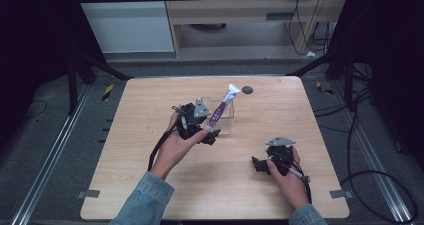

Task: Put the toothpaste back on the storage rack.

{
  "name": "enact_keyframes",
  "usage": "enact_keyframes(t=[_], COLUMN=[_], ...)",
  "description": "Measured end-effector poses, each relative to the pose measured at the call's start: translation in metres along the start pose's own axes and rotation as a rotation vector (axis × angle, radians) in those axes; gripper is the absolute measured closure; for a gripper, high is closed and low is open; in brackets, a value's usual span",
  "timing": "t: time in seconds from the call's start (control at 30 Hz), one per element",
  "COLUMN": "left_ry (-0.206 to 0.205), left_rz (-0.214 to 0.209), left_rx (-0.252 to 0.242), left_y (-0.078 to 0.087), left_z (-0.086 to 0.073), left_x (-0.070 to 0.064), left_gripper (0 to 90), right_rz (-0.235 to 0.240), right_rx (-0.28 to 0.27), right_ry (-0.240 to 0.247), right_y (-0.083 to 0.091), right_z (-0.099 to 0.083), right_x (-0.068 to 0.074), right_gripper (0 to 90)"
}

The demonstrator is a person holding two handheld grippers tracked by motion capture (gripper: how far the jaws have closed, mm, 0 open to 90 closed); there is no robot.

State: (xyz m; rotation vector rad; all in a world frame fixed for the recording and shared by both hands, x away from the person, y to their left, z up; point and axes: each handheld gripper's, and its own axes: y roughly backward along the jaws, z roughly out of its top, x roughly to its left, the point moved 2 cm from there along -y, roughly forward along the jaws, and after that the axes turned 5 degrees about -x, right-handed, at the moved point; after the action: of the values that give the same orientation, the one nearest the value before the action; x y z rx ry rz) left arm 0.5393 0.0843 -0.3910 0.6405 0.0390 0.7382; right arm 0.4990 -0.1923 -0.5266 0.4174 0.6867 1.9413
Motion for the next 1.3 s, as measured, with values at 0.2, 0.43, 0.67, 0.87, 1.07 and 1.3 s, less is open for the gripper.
enact_keyframes(t=[0.2, 0.43, 0.67, 0.87, 1.07, 1.3], left_ry=[0.015, 0.035, 0.036, 0.070, 0.083, 0.097], left_rz=[0.009, 0.024, 0.029, 0.048, 0.074, 0.101], left_rx=[0.010, 0.028, 0.033, 0.011, 0.017, 0.029], left_y=[0.001, 0.000, 0.005, 0.008, 0.013, 0.019], left_z=[-0.018, -0.035, -0.049, -0.068, -0.079, -0.092], left_x=[0.006, 0.015, 0.018, 0.025, 0.035, 0.045], left_gripper=[4.3, 4.9, 5.8, 5.8, 5.8, 5.7], right_rz=[0.000, 0.000, 0.000, 0.000, 0.001, 0.000], right_rx=[0.000, 0.000, 0.000, 0.000, -0.001, 0.000], right_ry=[0.000, 0.000, 0.000, 0.000, 0.001, -0.001], right_y=[0.000, 0.000, 0.000, 0.000, 0.000, 0.000], right_z=[0.000, 0.000, 0.000, 0.000, 0.000, 0.000], right_x=[0.000, 0.000, 0.000, 0.000, 0.000, 0.000], right_gripper=[0.6, 0.6, 0.6, 0.6, 0.6, 0.6])
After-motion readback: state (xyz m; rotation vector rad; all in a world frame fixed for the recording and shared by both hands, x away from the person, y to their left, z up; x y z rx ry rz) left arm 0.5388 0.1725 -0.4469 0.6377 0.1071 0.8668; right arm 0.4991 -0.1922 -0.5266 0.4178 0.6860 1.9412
